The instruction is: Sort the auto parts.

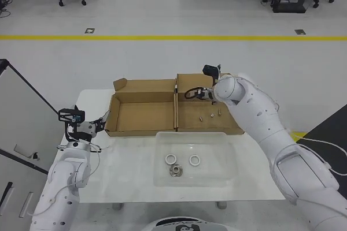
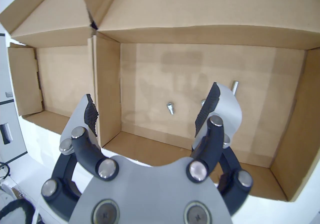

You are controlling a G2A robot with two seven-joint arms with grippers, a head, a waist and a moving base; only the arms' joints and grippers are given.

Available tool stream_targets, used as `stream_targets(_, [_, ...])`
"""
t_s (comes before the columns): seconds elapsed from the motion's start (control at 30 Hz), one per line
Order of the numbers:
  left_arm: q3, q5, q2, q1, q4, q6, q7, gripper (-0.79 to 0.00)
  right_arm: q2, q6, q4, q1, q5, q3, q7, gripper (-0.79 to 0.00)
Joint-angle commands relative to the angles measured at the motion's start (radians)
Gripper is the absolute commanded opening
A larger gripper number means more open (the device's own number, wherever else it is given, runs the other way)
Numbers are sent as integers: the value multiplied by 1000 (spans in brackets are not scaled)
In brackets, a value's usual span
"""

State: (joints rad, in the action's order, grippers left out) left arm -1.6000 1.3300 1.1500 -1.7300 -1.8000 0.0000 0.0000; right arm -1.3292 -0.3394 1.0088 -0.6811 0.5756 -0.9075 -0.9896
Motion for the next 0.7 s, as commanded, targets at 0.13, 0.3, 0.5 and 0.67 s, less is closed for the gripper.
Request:
stream_targets(0.13, [0,0,0,0,0,0,0,0,84,67,436,-229,1,-208,-147,0])
stream_targets(0.3, [0,0,0,0,0,0,0,0,123,152,613,-369,-100,-370,-258,0])
stream_targets(0.5, [0,0,0,0,0,0,0,0,156,258,650,-464,-288,-551,-374,0])
stream_targets(0.67, [0,0,0,0,0,0,0,0,180,369,614,-516,-485,-688,-513,0])
